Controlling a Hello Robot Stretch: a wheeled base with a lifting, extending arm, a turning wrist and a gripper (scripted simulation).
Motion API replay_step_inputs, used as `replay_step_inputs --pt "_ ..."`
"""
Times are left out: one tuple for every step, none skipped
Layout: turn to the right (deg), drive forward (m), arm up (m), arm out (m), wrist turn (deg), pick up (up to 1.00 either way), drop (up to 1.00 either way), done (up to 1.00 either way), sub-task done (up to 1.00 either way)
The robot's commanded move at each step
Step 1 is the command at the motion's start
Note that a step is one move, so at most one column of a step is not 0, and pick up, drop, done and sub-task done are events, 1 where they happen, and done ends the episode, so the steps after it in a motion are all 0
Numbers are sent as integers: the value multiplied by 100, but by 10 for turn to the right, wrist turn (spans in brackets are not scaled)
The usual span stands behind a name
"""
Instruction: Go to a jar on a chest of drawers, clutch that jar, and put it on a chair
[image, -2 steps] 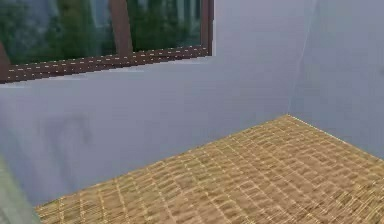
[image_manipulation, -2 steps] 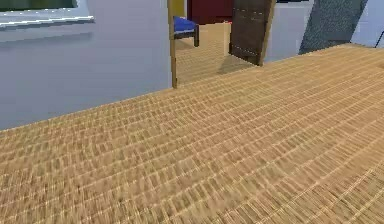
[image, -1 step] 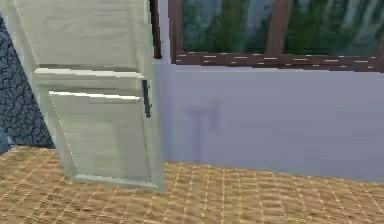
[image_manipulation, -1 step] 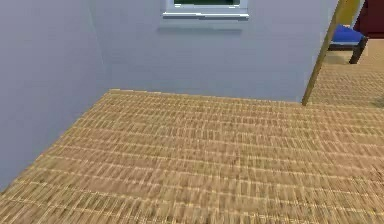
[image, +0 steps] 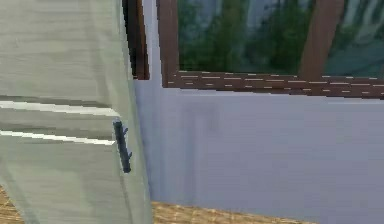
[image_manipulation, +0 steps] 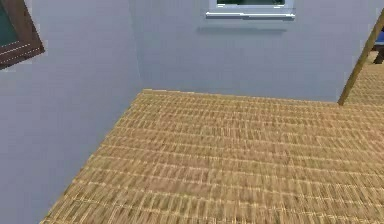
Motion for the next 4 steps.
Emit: replay_step_inputs --pt "-450 0 0 0 0 0 0 0 0" --pt "-120 0 0 0 0 0 0 0 0" --pt "0 100 0 0 0 0 0 0 0" --pt "-300 0 0 0 0 0 0 0 0"
